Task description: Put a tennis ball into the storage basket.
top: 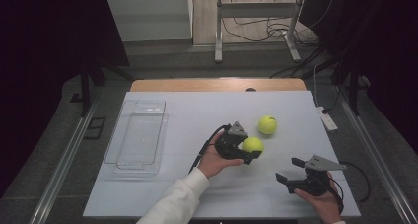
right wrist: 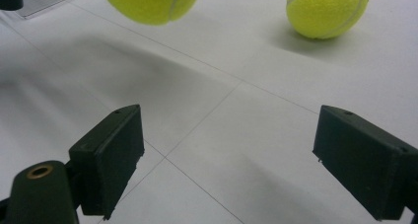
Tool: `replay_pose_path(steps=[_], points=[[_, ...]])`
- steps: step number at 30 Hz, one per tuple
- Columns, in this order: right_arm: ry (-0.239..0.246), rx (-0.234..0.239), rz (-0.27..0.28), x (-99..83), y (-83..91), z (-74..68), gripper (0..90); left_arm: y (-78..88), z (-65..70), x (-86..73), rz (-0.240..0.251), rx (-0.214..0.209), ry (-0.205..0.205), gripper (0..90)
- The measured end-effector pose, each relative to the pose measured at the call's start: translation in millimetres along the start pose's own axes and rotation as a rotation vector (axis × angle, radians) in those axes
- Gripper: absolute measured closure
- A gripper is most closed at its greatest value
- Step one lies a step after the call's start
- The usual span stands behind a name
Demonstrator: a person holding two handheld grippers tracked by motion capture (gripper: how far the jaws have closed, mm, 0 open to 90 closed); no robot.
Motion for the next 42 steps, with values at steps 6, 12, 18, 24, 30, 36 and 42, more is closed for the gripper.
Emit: replay_pose_path(steps=[6, 12, 18, 24, 30, 36, 42], points=[[0.000, 0.000, 0.001, 0.2, 0.2, -0.2, 12.1, 7.0, -1.4, 2.0, 0.009, 0.013, -0.003, 27.5], [0.001, 0.000, 0.002, 0.3, 0.4, -0.2, 12.1, 17.7, -3.8, 6.3, 0.031, 0.024, -0.002, 27.4], [0.000, 0.000, 0.003, 0.4, 0.7, -0.2, 12.1, 25.4, -4.9, 9.2, 0.048, 0.032, 0.000, 27.4], [0.000, -0.001, 0.002, 0.4, 0.6, -0.5, 12.2, 32.6, -6.8, 11.3, 0.060, 0.041, 0.003, 27.4], [0.000, 0.000, 0.001, 0.3, 0.4, -0.4, 12.1, 41.7, -10.5, 13.4, 0.076, 0.052, 0.007, 27.4], [0.001, 0.000, 0.001, 0.2, 0.4, -0.3, 12.1, 51.0, -14.5, 13.2, 0.090, 0.065, 0.014, 27.4], [0.001, -0.001, 0.001, 0.2, 0.3, -0.3, 12.1, 60.6, -17.5, 13.4, 0.105, 0.077, 0.018, 27.4]])
Point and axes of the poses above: each handheld gripper's, and its own axes: y roughly backward along the jaws, x roughly out of its top, z roughly to its right, the point moved 3 cm from there along -y, roughly forward along the jaws, and after that the axes turned 3 degrees about y, right-handed, at the moved point
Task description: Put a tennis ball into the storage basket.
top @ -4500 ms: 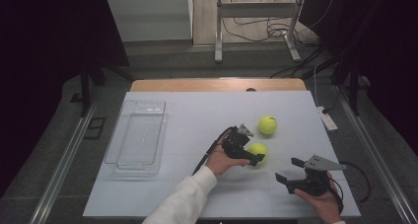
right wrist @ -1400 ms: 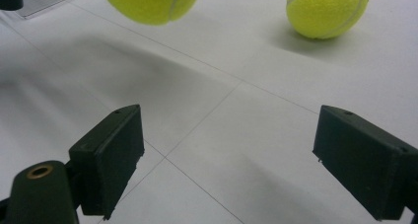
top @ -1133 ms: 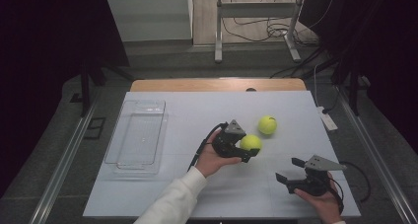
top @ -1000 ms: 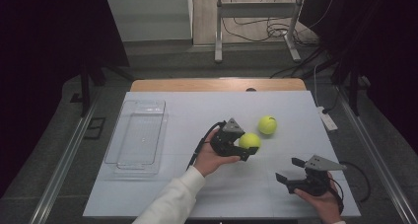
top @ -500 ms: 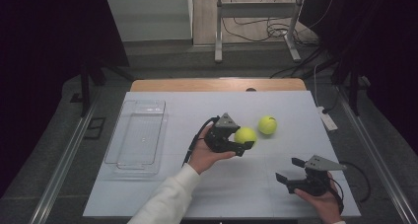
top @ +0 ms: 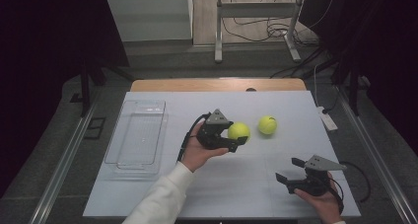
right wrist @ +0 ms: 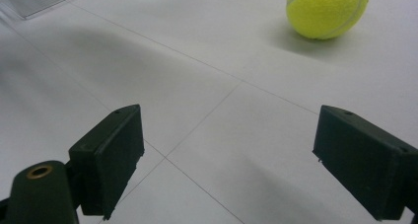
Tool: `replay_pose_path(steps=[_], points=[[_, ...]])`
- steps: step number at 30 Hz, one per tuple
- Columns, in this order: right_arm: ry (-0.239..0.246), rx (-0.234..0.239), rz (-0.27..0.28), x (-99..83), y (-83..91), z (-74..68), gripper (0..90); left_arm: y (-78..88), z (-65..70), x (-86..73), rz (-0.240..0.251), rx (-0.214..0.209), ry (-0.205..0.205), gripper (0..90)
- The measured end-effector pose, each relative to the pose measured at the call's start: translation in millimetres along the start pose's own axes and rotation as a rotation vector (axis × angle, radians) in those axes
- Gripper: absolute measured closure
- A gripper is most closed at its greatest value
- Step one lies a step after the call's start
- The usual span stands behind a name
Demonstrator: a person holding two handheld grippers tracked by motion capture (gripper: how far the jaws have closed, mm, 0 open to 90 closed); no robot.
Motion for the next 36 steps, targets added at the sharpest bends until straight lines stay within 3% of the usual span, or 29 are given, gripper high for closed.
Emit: replay_pose_path(steps=[16, 36], points=[[0.002, -0.001, -0.002, -0.1, -0.4, -0.4, 12.1, 25.0, -15.1, 0.5, 0.032, 0.046, 0.020, 27.4], [0.002, -0.002, -0.002, -0.1, -0.3, -0.3, 12.1, 42.1, -28.4, -2.2, 0.051, 0.085, 0.037, 27.4]])
Point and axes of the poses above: each handheld gripper's, and its own axes: y roughly backward along the jaws, x roughly out of its top, z roughly to its right, the point moved 3 cm from there along -y, roughly forward along the jaws, and after that the axes turned 3 degrees about y, right-handed, at the moved point
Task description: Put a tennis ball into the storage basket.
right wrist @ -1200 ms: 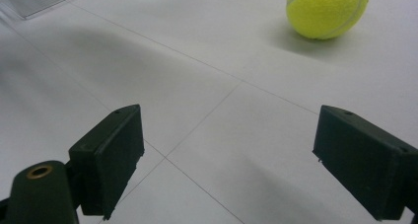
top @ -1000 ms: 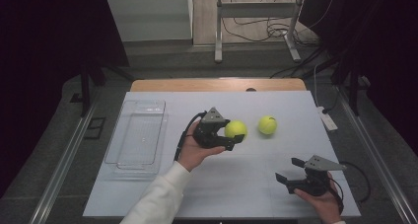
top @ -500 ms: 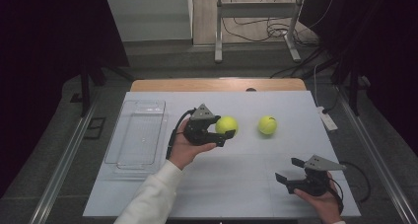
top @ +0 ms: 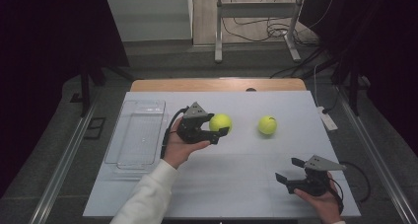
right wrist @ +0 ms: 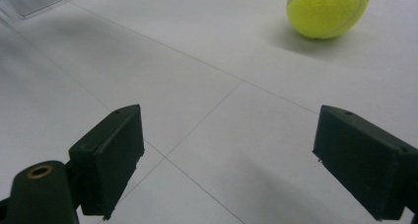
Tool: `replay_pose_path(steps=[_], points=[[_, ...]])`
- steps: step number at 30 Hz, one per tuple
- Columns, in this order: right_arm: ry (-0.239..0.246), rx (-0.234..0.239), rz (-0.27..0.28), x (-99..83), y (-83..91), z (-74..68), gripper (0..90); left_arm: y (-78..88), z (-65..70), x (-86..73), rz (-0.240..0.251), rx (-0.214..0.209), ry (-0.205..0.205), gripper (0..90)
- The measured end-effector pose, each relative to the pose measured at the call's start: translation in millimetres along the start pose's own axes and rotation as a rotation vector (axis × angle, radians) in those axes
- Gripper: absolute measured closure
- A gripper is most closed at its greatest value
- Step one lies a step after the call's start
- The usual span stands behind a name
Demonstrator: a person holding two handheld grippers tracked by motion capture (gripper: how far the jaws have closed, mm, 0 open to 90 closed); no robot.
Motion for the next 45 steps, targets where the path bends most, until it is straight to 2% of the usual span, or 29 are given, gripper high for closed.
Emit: replay_pose_path(steps=[35, 45], points=[[-0.001, -0.003, -0.001, 0.0, -0.1, -0.1, 12.1, 22.5, -24.9, 0.5, 0.030, 0.066, 0.033, 27.4], [-0.003, -0.005, 0.002, 0.0, 0.5, 0.5, 12.1, 29.2, -38.0, 1.5, 0.036, 0.101, 0.043, 27.4]])
Point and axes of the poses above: each handheld gripper's, and its own axes: y roughly backward along the jaws, x roughly out of its top, z roughly to its right, the point moved 3 cm from there along -y, roughly forward along the jaws, and after that the axes turned 3 degrees about y, right-handed, at the moved point
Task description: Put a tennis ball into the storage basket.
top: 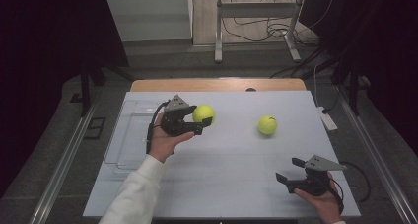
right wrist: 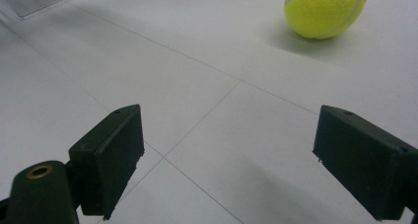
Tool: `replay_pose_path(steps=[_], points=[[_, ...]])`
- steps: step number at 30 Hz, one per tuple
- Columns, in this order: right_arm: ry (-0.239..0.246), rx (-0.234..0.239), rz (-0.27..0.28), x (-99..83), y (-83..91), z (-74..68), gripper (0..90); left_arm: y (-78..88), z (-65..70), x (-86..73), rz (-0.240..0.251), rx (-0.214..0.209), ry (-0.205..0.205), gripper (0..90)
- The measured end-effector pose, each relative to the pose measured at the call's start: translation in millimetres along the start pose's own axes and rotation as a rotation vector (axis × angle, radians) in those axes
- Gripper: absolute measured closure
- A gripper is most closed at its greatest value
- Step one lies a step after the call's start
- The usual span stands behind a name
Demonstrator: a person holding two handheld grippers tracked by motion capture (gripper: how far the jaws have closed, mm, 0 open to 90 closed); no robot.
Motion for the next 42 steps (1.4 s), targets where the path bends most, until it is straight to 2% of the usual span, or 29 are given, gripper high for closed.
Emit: replay_pose_path(steps=[22, 42], points=[[0.000, -0.004, -0.002, -0.1, 0.1, 0.2, 12.1, 13.8, -33.4, 3.3, 0.005, 0.085, 0.044, 27.4], [0.000, -0.005, -0.001, -0.4, -0.1, 0.0, 12.1, 29.4, -65.0, -3.2, 0.008, 0.164, 0.094, 27.4]])
Point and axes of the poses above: each handheld gripper's, and its own axes: y roughly backward along the jaws, x roughly out of its top, z roughly to its right, the point moved 3 cm from there along -y, roughly forward along the jaws, and after that the axes turned 3 degrees about y, right-handed, at the moved point
